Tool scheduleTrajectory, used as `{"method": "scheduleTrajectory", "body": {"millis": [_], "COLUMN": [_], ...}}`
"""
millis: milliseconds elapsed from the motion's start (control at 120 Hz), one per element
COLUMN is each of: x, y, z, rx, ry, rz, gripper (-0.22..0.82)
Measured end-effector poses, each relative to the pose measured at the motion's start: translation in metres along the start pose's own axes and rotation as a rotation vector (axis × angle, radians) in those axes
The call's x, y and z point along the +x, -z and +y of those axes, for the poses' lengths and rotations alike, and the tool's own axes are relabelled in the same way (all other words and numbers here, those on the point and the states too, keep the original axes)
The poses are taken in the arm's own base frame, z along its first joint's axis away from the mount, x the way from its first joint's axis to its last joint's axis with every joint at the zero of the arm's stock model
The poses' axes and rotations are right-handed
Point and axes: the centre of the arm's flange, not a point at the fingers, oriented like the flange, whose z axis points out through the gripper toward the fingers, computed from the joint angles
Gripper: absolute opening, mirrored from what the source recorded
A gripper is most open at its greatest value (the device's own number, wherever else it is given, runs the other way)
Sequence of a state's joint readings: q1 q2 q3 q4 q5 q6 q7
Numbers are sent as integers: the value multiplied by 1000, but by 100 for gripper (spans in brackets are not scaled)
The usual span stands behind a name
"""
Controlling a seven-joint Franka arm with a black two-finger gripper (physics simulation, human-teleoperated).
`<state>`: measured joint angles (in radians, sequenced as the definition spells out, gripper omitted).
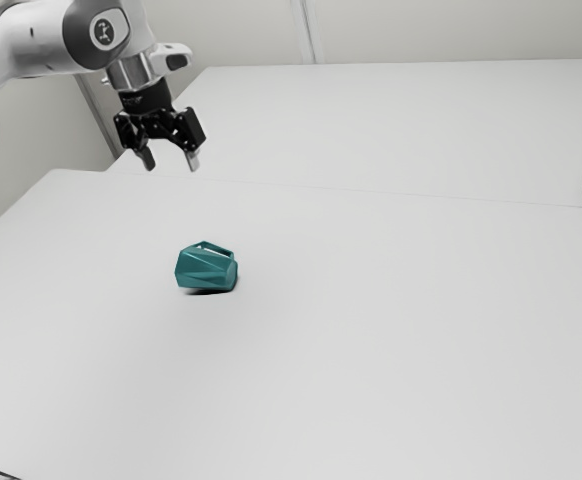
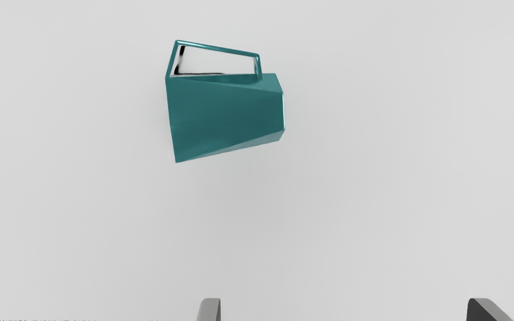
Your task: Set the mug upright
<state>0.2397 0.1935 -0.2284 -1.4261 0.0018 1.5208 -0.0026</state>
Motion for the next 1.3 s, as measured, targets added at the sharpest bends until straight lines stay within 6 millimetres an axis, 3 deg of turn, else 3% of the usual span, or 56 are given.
{"method": "scheduleTrajectory", "body": {"millis": [117,258,450,608,967,1300], "x": [2,9,19,28,31,44], "y": [-5,-35,-82,-123,-205,-241], "z": [-3,-64,-114,-143,-183,-194], "rx": [-11,-102,-243,-379,-589,-690], "ry": [4,122,224,263,239,151], "rz": [-10,-59,-121,-155,-165,-66], "gripper": [60,60,60,60,60,60]}}
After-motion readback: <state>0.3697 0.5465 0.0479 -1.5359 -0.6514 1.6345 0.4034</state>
